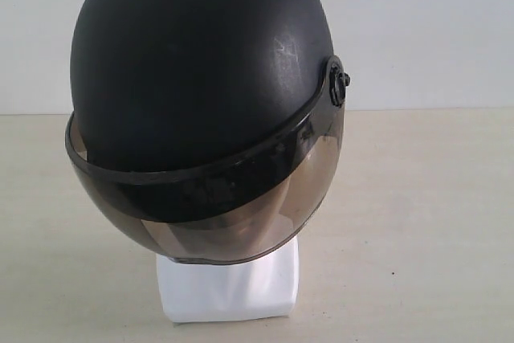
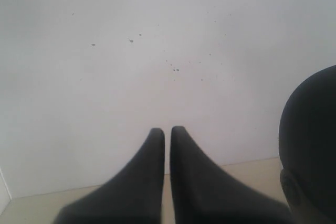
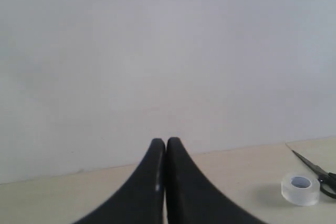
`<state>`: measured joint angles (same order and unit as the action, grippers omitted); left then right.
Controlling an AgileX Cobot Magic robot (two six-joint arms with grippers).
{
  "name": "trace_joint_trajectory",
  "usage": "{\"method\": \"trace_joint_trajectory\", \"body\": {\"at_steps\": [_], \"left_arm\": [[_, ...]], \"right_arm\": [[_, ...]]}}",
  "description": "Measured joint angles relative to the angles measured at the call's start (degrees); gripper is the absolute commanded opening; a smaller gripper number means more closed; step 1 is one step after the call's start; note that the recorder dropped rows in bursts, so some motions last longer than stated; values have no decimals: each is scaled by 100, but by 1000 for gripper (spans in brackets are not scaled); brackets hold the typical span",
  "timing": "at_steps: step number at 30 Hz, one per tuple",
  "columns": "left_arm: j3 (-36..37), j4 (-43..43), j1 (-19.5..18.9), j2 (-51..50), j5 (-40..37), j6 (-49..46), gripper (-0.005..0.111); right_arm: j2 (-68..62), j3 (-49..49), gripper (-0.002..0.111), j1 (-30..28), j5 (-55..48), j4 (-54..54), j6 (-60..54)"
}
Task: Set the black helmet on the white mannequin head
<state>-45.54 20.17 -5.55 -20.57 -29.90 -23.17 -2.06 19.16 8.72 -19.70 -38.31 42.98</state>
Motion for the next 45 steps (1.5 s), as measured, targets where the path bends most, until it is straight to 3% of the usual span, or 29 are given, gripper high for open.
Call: {"method": "trace_joint_trajectory", "body": {"at_steps": [3, 14, 35, 39, 45], "left_arm": [[0, 0, 0, 0, 0, 0, 4], [0, 0, 0, 0, 0, 0, 4], [0, 0, 0, 0, 0, 0, 4], [0, 0, 0, 0, 0, 0, 4], [0, 0, 0, 0, 0, 0, 4]], "right_arm": [[-10, -582, 0, -388, 698, 0, -10], [108, -1834, 0, -469, 1755, -11, -33], [178, -1893, 0, -469, 2055, -24, -133], [178, -1893, 0, -469, 1791, 804, -609], [178, -1916, 0, -469, 958, 3057, -3028]]}}
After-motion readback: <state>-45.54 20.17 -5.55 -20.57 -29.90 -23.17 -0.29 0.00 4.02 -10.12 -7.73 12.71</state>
